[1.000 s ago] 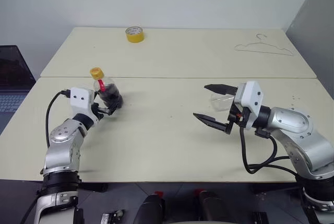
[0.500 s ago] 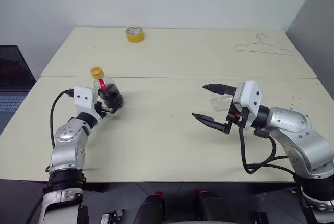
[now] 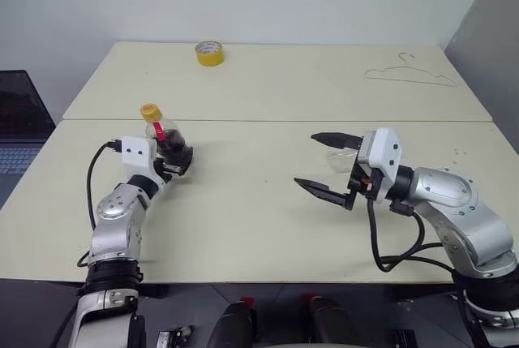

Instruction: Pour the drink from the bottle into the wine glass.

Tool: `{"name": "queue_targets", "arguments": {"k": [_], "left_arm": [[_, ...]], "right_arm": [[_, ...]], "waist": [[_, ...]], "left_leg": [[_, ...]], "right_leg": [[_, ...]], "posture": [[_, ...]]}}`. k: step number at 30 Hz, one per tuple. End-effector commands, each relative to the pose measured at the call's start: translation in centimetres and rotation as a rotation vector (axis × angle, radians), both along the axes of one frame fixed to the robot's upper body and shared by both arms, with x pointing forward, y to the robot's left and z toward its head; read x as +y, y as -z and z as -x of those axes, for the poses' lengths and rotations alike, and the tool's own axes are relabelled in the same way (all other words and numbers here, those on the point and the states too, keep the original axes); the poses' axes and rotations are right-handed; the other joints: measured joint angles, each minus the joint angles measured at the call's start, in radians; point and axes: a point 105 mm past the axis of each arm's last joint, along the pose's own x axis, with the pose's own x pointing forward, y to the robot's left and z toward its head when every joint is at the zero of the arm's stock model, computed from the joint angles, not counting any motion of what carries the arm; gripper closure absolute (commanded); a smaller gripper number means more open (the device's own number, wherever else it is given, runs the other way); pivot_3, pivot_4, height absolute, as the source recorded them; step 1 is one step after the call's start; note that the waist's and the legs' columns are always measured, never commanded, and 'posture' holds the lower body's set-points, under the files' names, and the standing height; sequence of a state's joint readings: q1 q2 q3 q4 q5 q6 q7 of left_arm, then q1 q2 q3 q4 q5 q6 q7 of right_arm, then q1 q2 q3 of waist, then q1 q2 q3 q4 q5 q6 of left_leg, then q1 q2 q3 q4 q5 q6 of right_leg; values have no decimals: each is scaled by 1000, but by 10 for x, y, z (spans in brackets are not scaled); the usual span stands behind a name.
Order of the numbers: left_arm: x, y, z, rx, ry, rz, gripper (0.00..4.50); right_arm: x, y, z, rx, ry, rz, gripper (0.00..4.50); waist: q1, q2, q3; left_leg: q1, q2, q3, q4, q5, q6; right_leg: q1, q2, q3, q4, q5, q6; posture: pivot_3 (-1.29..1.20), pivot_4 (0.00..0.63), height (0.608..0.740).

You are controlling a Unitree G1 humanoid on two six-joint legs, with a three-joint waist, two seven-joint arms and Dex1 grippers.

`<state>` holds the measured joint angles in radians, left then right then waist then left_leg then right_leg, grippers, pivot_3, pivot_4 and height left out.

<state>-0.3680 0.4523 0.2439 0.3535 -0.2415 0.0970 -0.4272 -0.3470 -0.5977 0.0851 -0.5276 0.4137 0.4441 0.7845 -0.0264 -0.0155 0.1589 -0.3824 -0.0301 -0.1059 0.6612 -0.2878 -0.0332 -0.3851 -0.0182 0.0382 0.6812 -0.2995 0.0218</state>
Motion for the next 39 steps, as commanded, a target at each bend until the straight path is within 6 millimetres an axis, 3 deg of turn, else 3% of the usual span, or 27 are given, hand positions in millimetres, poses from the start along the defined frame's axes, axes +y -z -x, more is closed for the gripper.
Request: {"name": "queue_targets", "arguments": {"k": [1,5,10,16,23,32,35,39], "left_arm": [[0,-11,-4,-48,1,-3,887],[-5,-10,-9,-44,23,-7,1992],[-8,-12,-11,-53,40,-14,2477],[-18,-23,-9,-79,89,0,2676],[-67,-48,16,-114,266,10,2907],[-112,-44,33,-40,367,-77,3203],[-131,-42,36,-36,415,-183,3239],[-144,-44,39,-47,447,-245,3324]], "right_arm": [[5,-10,3,-61,-22,-13,0],[6,-11,3,-66,-20,-20,0],[6,-12,2,-78,-11,-30,0],[5,-15,1,-97,-1,-42,0],[3,-25,0,-143,8,-63,0],[14,-41,-5,-136,-4,-115,0],[24,-50,-13,-97,13,-191,0],[37,-47,-20,-43,39,-218,0]], "waist": [[0,0,0],[0,0,0],[0,0,0],[0,0,0],[0,-1,0],[-1,-1,0],[-3,0,0],[-2,-1,0]], "left_leg": [[0,0,0,0,0,0],[0,0,0,0,0,0],[0,0,0,0,0,0],[0,0,0,0,0,0],[-2,0,0,1,1,-1],[-2,0,0,0,0,0],[-2,0,0,0,0,-1],[-2,0,0,0,1,-2]], "right_leg": [[0,0,0,0,0,0],[0,0,0,0,0,0],[0,0,0,0,0,0],[0,0,0,0,0,0],[-1,0,1,0,0,0],[-1,0,0,1,0,0],[-1,0,1,1,0,0],[-2,0,1,1,0,0]], "posture": [[0,150,740],[0,150,740],[0,150,740],[0,150,740],[0,150,740],[0,150,740],[0,150,740],[0,150,740]]}}
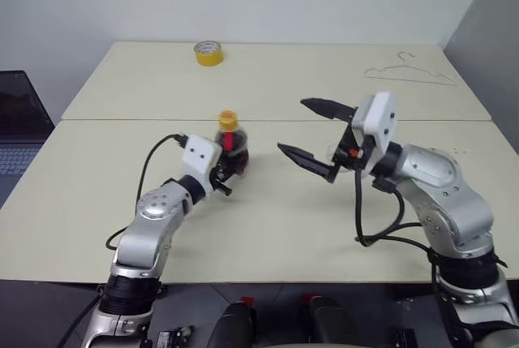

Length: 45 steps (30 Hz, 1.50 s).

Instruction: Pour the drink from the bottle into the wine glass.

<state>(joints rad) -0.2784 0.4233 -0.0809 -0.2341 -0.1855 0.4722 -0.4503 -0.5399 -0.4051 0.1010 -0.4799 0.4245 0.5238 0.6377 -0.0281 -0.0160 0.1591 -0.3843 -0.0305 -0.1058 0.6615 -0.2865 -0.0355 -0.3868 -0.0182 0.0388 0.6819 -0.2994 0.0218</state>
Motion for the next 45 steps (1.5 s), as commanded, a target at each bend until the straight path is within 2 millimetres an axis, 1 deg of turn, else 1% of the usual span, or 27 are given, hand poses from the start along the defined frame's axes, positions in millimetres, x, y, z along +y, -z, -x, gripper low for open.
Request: {"name": "queue_targets", "arguments": {"k": [1,7,14,22,28,29,31,37,38,45], "left_arm": [[-11,-25,3,-116,46,-62,3347],[-23,-23,6,-109,82,-55,3416],[-31,-24,8,-114,105,-55,3467],[-33,-26,7,-118,109,-50,3500],[-35,-26,8,-120,113,-48,3521],[-35,-26,8,-120,114,-48,3521],[-35,-26,8,-119,114,-50,3521],[-34,-24,9,-115,112,-54,3558],[-33,-24,9,-114,112,-55,3572],[-27,-22,11,-82,122,-40,3600]], "right_arm": [[9,-1,-3,16,16,-13,0],[26,8,-8,107,17,-24,0],[37,7,-16,122,42,-32,0],[40,14,-21,133,57,-16,0],[41,12,-23,133,56,-24,0],[41,12,-23,133,56,-26,394],[41,11,-23,133,56,-33,944],[42,10,-22,140,48,-48,3123],[42,10,-22,141,47,-52,3268],[38,7,-19,119,15,-44,3266]], "waist": [[0,0,0],[0,0,0],[-1,0,0],[-1,0,0],[-1,0,0],[-1,0,0],[-1,0,0],[-1,0,0],[-1,0,0],[-2,0,0]], "left_leg": [[0,0,0,0,1,-1],[0,0,0,0,1,-1],[0,0,0,0,1,-1],[0,0,0,0,1,-1],[0,0,0,0,1,-1],[0,0,0,0,1,-1],[0,0,0,0,1,-1],[0,0,0,0,1,-1],[0,0,0,0,1,-1],[0,0,0,0,1,-1]], "right_leg": [[0,0,0,0,0,0],[-1,0,0,0,0,0],[-1,0,0,0,0,0],[-1,0,0,0,0,0],[-1,0,0,0,0,0],[-1,0,0,0,0,0],[-1,0,0,0,0,0],[-1,0,0,0,0,0],[-1,0,0,0,0,0],[-1,0,0,0,0,0]], "posture": [[0,150,740],[0,150,740],[0,150,740],[0,150,740],[0,150,740],[0,150,740],[0,150,740],[0,150,740],[0,150,740],[0,150,740]]}}
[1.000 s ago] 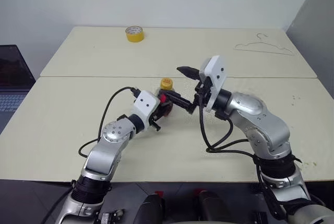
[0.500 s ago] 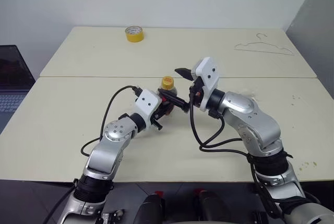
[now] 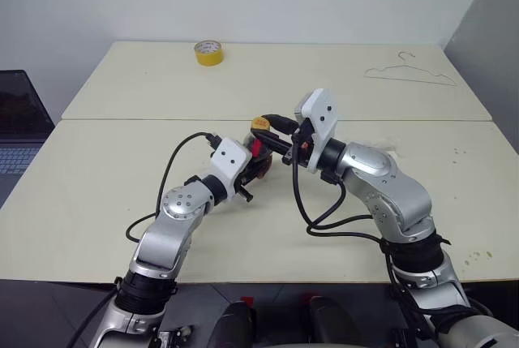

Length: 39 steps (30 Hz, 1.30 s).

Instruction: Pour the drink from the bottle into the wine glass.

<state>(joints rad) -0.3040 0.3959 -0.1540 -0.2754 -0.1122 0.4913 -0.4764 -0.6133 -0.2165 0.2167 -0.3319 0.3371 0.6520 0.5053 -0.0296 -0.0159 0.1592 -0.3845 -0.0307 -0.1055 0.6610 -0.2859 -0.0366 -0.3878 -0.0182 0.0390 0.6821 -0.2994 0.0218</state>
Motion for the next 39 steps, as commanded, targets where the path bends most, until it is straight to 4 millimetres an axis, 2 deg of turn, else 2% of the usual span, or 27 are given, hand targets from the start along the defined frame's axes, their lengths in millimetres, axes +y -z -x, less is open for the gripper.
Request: {"name": "queue_targets", "arguments": {"k": [1,7,10,14,20,23,24,31,35,39], "left_arm": [[1,-20,7,-44,56,25,3600],[18,-27,24,41,275,-4,3633],[34,-31,28,94,350,-28,3668],[45,-33,31,115,400,-74,3737],[44,-34,28,89,381,-59,3754],[38,-33,25,59,340,-15,3754],[36,-33,25,45,324,-5,3756],[30,-43,15,-98,127,63,3891],[28,-37,11,-179,-24,30,3909],[23,-29,10,-203,-103,19,3915]], "right_arm": [[-6,-20,8,-98,-58,-16,3266],[-17,-18,29,-222,-261,123,3266],[-22,-18,38,-298,-365,194,3266],[-28,-14,45,-345,-458,259,3266],[-27,-13,53,-310,-514,245,3266],[-25,-12,50,-279,-472,221,3266],[-23,-12,48,-270,-455,207,2533],[-19,-16,37,-203,-249,60,203],[-18,-9,25,-106,-54,-71,160],[-6,-2,18,-84,26,-101,160]], "waist": [[0,0,0],[-2,1,1],[-2,1,1],[-2,1,1],[-1,1,1],[0,1,1],[0,1,1],[1,1,1],[1,0,1],[1,1,1]], "left_leg": [[0,0,0,0,0,0],[0,0,0,0,-1,1],[0,0,0,0,-2,3],[0,0,0,0,-2,4],[0,0,0,0,-2,4],[0,0,0,0,-2,4],[0,0,0,0,-2,4],[0,1,-1,0,-2,3],[0,0,0,0,-1,2],[0,0,0,0,-1,2]], "right_leg": [[0,0,0,0,0,0],[0,0,-1,0,0,0],[0,0,-1,-1,0,0],[0,0,-1,-1,0,0],[0,0,-1,-1,0,0],[0,0,0,-1,0,0],[0,0,0,-1,0,0],[0,0,0,0,0,0],[0,0,0,-1,0,0],[-1,0,1,1,0,0]], "posture": [[0,150,740],[0,150,740],[0,150,740],[0,150,740],[0,150,740],[0,150,740],[0,150,740],[0,150,740],[0,150,740],[0,150,740]]}}
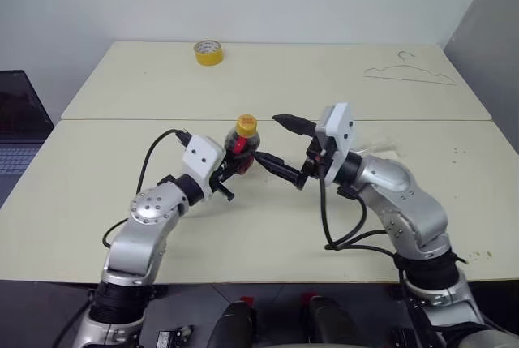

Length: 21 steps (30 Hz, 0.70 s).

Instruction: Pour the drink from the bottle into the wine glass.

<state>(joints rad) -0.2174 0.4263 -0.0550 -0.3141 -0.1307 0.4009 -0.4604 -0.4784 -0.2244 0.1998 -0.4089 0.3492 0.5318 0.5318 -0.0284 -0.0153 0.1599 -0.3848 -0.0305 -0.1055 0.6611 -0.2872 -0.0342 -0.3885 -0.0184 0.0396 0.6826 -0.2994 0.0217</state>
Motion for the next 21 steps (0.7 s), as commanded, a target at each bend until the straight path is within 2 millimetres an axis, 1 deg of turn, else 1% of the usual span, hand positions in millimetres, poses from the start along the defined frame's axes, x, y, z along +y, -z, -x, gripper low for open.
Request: {"name": "queue_targets", "arguments": {"k": [1,4,8,20,21], "left_arm": [[-9,-20,3,-127,-38,-10,3915],[-11,-20,3,-136,-57,-16,3915],[-8,-19,-1,-141,-85,-27,3915],[-8,-19,-1,-140,-87,-33,3916],[-8,-18,-1,-140,-87,-33,3916]], "right_arm": [[8,-7,-2,-33,58,-38,160],[14,-8,-6,-23,80,-64,160],[19,-9,-5,-16,53,-71,160],[24,-13,-9,-1,49,-109,160],[24,-13,-10,1,50,-113,337]], "waist": [[0,0,0],[-1,0,0],[-1,0,0],[-1,0,0],[-1,0,0]], "left_leg": [[0,0,0,0,0,0],[0,0,0,0,0,0],[0,0,0,0,1,-2],[0,0,0,0,1,-2],[0,0,0,0,1,-2]], "right_leg": [[0,0,0,0,0,0],[0,0,0,0,0,0],[0,0,0,0,0,0],[0,0,0,0,0,0],[0,0,0,0,0,0]], "posture": [[0,150,740],[0,150,740],[0,150,740],[0,150,740],[0,150,740]]}}
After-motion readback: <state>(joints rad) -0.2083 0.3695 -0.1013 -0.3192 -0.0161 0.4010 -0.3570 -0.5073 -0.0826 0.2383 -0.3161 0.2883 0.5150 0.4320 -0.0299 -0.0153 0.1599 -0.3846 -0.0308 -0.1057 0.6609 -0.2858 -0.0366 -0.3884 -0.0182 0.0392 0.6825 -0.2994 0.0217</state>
